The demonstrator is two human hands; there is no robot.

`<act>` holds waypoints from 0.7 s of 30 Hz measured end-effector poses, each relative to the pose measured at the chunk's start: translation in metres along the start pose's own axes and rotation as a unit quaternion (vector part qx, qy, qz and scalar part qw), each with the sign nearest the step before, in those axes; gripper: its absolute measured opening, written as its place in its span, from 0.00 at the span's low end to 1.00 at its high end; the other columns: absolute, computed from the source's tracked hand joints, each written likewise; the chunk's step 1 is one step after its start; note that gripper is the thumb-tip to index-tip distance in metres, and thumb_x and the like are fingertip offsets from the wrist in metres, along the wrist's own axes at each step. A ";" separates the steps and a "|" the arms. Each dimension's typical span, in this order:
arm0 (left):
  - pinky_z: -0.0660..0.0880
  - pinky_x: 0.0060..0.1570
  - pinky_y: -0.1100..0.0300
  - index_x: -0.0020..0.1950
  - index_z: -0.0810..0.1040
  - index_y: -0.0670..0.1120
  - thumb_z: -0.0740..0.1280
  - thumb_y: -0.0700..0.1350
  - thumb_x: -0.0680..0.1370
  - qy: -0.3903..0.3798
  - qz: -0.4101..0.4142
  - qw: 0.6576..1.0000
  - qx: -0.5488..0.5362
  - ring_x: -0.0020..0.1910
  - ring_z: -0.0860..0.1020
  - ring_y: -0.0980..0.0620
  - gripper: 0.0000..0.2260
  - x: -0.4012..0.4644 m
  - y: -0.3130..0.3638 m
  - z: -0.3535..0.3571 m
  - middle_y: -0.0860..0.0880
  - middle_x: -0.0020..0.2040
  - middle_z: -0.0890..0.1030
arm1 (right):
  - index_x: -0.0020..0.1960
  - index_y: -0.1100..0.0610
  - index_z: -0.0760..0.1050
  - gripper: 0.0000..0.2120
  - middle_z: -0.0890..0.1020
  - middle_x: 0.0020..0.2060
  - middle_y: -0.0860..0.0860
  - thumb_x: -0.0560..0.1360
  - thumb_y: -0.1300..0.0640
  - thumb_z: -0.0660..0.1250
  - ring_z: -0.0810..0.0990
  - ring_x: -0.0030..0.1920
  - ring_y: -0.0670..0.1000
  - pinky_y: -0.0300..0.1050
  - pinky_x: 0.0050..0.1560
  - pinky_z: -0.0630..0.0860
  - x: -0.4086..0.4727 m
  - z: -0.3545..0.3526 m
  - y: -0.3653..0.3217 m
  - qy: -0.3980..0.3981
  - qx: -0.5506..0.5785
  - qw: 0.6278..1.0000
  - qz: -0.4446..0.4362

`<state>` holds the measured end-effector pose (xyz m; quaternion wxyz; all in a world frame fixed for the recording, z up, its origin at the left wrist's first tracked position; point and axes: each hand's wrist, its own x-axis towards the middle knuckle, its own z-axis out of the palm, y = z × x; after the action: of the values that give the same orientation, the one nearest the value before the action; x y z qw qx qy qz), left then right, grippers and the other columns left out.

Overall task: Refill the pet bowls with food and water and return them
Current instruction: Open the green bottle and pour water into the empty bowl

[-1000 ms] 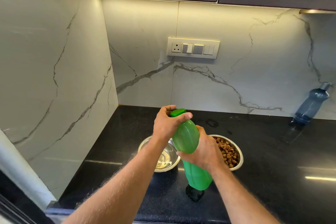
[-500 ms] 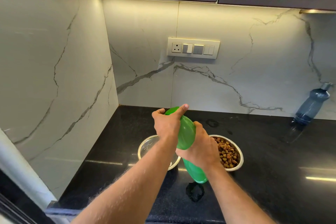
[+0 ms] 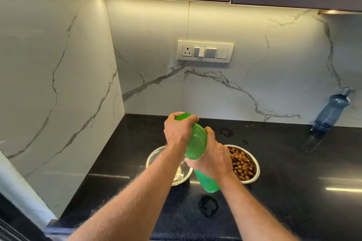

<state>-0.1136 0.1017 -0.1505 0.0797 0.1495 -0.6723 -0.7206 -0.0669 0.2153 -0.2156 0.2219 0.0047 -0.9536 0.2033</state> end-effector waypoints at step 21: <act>0.78 0.58 0.53 0.57 0.78 0.52 0.65 0.47 0.81 -0.108 0.033 0.981 0.160 0.51 0.81 0.54 0.06 0.042 -0.068 -0.074 0.53 0.50 0.82 | 0.73 0.49 0.66 0.53 0.82 0.58 0.51 0.56 0.21 0.69 0.82 0.59 0.57 0.54 0.59 0.80 0.033 -0.033 0.012 0.014 0.114 0.985 0.125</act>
<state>-0.1236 0.0244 -0.2262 0.0051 0.0595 -0.7883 -0.6124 -0.0844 0.2413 -0.1791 0.2059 -0.0925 -0.9140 0.3371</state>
